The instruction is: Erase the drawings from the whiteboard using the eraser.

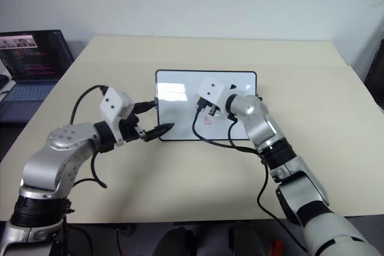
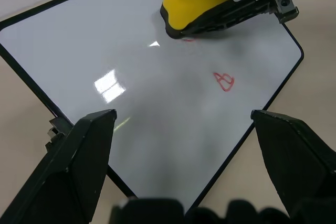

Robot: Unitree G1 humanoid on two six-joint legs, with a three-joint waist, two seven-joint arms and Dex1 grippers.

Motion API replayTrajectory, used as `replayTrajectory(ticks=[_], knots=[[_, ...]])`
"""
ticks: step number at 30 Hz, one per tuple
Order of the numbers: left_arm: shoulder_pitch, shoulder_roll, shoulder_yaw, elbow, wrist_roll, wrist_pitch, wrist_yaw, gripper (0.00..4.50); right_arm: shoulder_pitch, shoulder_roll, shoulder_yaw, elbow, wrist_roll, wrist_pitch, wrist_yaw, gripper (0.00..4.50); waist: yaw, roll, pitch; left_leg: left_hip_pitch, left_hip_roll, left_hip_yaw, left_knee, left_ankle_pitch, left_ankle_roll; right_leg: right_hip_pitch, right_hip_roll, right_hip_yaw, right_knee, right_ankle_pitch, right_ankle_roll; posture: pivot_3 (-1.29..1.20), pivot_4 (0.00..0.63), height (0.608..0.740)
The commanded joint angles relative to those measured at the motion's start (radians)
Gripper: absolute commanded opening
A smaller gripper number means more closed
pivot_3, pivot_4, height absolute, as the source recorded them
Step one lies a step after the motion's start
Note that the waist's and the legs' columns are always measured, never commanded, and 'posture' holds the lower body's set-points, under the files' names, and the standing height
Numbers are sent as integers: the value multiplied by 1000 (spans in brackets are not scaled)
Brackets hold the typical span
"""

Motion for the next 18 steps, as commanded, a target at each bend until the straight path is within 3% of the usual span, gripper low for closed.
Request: replayTrajectory(ticks=[1,6,18], knots=[[-5,10,18,-35,1,-21,-8,4500,-34,-3,-76,-20,1,-2,-71,1245,0,0,0,0,0,0,0,0,0,0,0,0,0,0,0,0,150,740],[-10,12,17,-29,2,-24,-15,4500,-52,2,-116,-11,2,-5,-118,1245,1,0,0,-2,0,0,-1,0,0,-1,0,0,-2,0,0,0,150,740],[-3,4,22,-19,5,-34,-23,4500,17,-7,-48,-12,-31,1,-63,1245,0,0,0,-1,0,0,-1,0,0,-1,0,0,-1,-1,-1,0,150,740]])
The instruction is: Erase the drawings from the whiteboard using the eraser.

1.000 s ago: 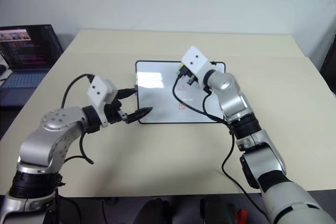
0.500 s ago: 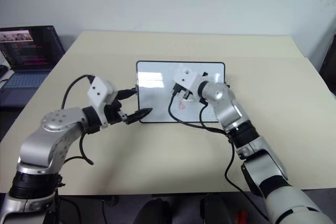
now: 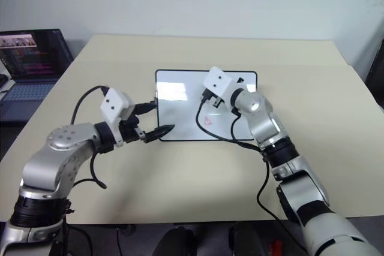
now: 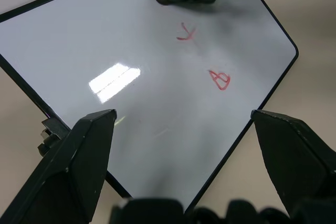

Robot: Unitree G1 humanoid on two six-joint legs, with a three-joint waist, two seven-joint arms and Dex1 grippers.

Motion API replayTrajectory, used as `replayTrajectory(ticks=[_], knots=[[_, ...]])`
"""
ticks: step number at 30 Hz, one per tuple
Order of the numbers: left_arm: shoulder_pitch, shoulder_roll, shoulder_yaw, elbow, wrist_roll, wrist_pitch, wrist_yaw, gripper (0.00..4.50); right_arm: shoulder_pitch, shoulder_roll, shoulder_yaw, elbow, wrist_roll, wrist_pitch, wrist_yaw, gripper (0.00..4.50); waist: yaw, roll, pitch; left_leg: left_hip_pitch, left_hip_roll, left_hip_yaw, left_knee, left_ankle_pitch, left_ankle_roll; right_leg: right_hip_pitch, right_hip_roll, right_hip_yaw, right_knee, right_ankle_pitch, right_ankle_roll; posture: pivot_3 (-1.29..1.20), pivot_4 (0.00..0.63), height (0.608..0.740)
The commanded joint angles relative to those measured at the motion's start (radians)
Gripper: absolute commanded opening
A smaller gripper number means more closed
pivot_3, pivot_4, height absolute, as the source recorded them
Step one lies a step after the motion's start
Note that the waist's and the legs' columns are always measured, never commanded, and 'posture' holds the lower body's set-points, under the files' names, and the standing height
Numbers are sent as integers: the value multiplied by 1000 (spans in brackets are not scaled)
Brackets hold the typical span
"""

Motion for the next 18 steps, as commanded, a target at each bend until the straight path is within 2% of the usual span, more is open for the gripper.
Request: replayTrajectory(ticks=[1,12,18], knots=[[-1,1,24,-20,5,-32,5,4500,18,-5,4,-13,-18,3,-6,1245,0,0,0,0,0,0,0,0,0,0,0,0,0,0,0,0,150,740],[1,-5,25,-16,12,-46,22,4500,33,10,-13,-44,-15,0,-25,1245,1,0,0,0,0,0,0,0,0,0,0,0,0,0,0,0,150,740],[27,13,42,-9,22,-73,20,4500,66,11,-230,-313,203,187,23,1245,3,0,0,-2,0,-1,0,0,0,-1,0,0,-1,0,0,0,150,740]])
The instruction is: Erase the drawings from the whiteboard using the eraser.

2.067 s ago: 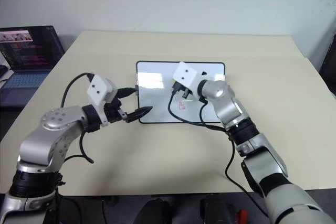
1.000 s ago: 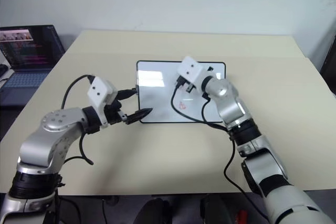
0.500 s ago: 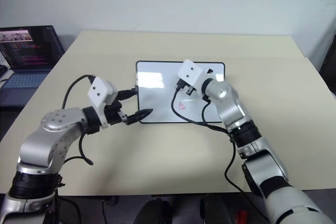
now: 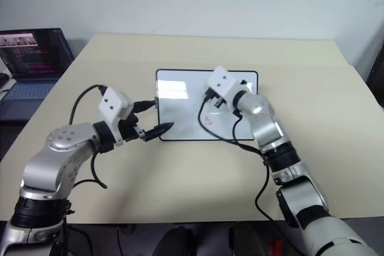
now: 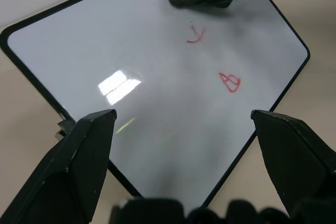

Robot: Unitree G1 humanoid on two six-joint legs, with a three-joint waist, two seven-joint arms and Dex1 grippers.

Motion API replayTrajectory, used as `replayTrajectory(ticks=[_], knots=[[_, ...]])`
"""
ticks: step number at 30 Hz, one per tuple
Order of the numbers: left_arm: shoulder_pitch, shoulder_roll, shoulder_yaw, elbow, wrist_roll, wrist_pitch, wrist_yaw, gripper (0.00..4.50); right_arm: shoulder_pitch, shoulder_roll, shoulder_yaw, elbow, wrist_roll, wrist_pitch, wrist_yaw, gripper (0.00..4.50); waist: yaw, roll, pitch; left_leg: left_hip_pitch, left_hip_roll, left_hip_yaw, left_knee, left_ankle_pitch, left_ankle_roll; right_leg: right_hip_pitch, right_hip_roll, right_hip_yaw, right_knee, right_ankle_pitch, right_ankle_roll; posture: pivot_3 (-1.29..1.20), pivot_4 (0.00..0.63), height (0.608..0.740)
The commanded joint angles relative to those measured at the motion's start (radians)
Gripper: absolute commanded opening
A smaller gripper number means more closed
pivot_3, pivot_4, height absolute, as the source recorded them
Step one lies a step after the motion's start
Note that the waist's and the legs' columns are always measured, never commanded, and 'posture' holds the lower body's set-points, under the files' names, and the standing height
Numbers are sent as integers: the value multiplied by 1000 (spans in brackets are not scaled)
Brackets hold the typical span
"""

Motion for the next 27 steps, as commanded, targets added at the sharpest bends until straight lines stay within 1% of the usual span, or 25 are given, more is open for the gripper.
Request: replayTrajectory(ticks=[1,4,8,11,14,20,24,27], knots=[[13,17,34,-18,5,-32,-9,4500,23,-1,-140,-234,156,136,41,1245,1,0,0,0,0,0,0,0,0,0,0,0,-1,0,0,0,150,740],[29,25,42,-19,9,-51,-18,4500,109,-39,-193,-423,259,285,92,1245,2,0,0,-1,1,-1,-2,0,0,0,0,-1,-4,0,0,0,150,740],[47,32,48,-8,14,-74,-32,4500,269,-141,-188,-603,324,400,149,1245,5,0,0,-2,0,-1,-2,0,0,1,-1,-2,-8,0,0,0,150,740],[59,37,51,1,10,-80,-47,4500,379,-202,-164,-688,340,438,156,1245,4,0,0,-2,0,-1,-2,-1,0,1,-1,-1,-8,0,0,0,150,740],[66,37,53,20,15,-96,-57,4500,454,-241,-120,-725,315,415,143,1245,0,0,0,-1,0,-1,-2,0,0,1,0,-1,-7,0,0,0,150,740],[64,42,49,48,19,-105,-72,4500,456,-239,-49,-726,291,381,107,1245,-1,0,0,0,1,-1,-2,0,0,1,2,0,-6,0,0,0,150,740],[74,47,48,49,23,-103,-76,4500,416,-223,-8,-699,265,339,79,1245,-1,0,0,-1,0,0,-1,0,0,1,2,0,-6,0,0,0,150,740],[82,51,44,48,26,-104,-81,4500,358,-193,26,-638,211,282,31,1245,-1,0,0,0,0,0,-2,0,0,1,2,0,-6,0,0,0,150,740]])
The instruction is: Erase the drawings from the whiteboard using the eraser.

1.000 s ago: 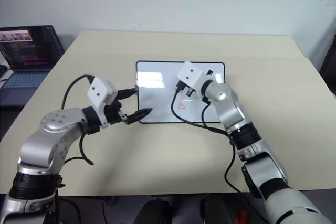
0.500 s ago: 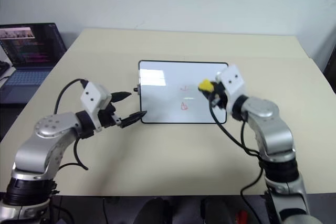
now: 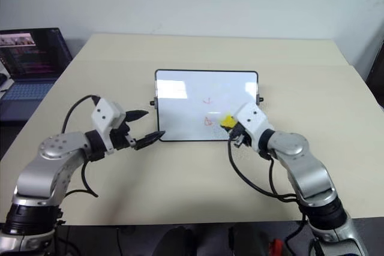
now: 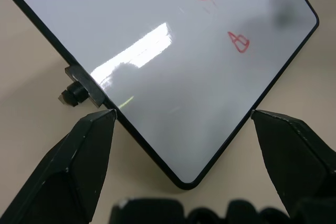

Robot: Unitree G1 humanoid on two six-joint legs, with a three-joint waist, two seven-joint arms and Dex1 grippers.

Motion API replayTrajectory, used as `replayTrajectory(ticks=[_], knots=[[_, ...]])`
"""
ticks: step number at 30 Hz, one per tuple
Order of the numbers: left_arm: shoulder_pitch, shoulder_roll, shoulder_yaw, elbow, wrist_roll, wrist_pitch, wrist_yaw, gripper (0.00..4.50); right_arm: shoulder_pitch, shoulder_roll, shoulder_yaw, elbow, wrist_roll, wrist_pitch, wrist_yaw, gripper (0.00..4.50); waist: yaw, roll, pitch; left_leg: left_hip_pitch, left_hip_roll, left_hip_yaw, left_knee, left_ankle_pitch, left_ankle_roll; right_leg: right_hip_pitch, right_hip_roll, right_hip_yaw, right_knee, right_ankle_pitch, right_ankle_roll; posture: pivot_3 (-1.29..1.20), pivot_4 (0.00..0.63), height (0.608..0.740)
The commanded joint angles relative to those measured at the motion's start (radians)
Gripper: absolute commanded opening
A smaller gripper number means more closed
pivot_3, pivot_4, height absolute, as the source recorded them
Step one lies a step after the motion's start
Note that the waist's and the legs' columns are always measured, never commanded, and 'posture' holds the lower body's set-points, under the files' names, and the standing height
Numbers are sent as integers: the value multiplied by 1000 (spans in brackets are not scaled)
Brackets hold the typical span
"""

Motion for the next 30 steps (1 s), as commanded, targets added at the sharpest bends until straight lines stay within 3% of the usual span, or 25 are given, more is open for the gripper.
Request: replayTrajectory(ticks=[1,8,16,24,30], knots=[[5,18,15,-18,10,-23,-13,4500,-84,31,37,59,-74,-90,-65,1245,0,0,0,0,0,0,0,0,0,0,0,0,0,0,0,0,150,740],[-17,17,4,-15,16,-14,-26,4500,-269,143,140,314,-202,-228,-139,1245,0,0,0,0,0,0,0,0,0,0,0,0,0,0,0,0,150,740],[-21,10,-5,-24,20,-19,-22,4500,-309,140,184,508,-310,-318,-156,1245,3,0,0,-1,-1,1,0,0,0,0,-2,0,-1,0,0,0,150,740],[-20,5,-6,-27,18,-18,-20,4500,-289,122,240,537,-367,-331,-58,1245,0,0,0,0,0,1,1,0,0,0,-2,0,2,0,0,0,150,740],[-19,3,-5,-27,16,-15,-17,4500,-355,161,160,578,-390,-398,-173,1245,0,0,0,1,-1,0,2,0,0,0,-1,0,6,0,0,0,150,740]])
